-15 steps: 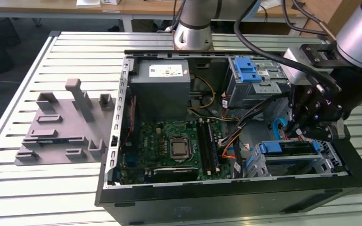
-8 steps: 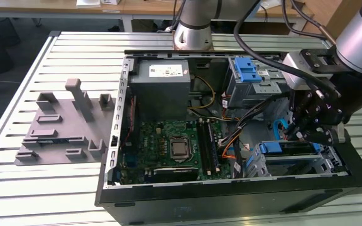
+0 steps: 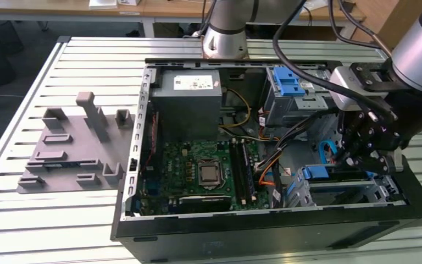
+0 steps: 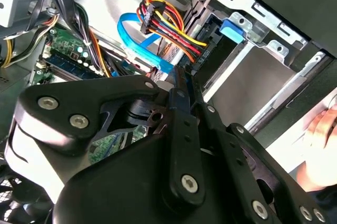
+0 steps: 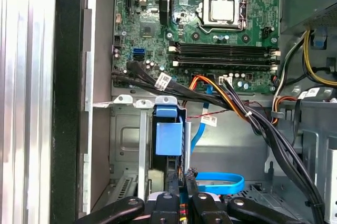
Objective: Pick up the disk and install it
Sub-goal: 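Insert the second disk wire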
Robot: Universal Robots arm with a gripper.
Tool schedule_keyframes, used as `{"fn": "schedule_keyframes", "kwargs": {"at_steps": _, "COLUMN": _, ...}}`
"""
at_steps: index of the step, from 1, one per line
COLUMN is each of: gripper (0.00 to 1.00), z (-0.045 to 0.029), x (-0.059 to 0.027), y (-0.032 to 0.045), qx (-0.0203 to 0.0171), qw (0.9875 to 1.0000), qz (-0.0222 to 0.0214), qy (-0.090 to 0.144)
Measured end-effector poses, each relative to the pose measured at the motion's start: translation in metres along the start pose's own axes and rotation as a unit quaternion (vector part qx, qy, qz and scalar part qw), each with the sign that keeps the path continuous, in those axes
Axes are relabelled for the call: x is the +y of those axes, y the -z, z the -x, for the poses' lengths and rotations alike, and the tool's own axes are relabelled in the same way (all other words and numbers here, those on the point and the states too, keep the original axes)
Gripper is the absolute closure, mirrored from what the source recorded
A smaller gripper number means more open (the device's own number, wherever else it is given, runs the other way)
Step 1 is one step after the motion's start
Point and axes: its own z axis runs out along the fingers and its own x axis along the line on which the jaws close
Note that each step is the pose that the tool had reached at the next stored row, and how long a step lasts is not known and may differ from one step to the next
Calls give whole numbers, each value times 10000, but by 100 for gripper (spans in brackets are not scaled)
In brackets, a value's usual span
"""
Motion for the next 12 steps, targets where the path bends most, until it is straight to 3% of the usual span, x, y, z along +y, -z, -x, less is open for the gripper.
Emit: {"fn": "schedule_keyframes", "kwargs": {"at_steps": 12, "gripper": 84, "z": -39, "x": 10, "y": -19, "qx": 1, "qw": 10000, "qz": -11, "qy": 0}}
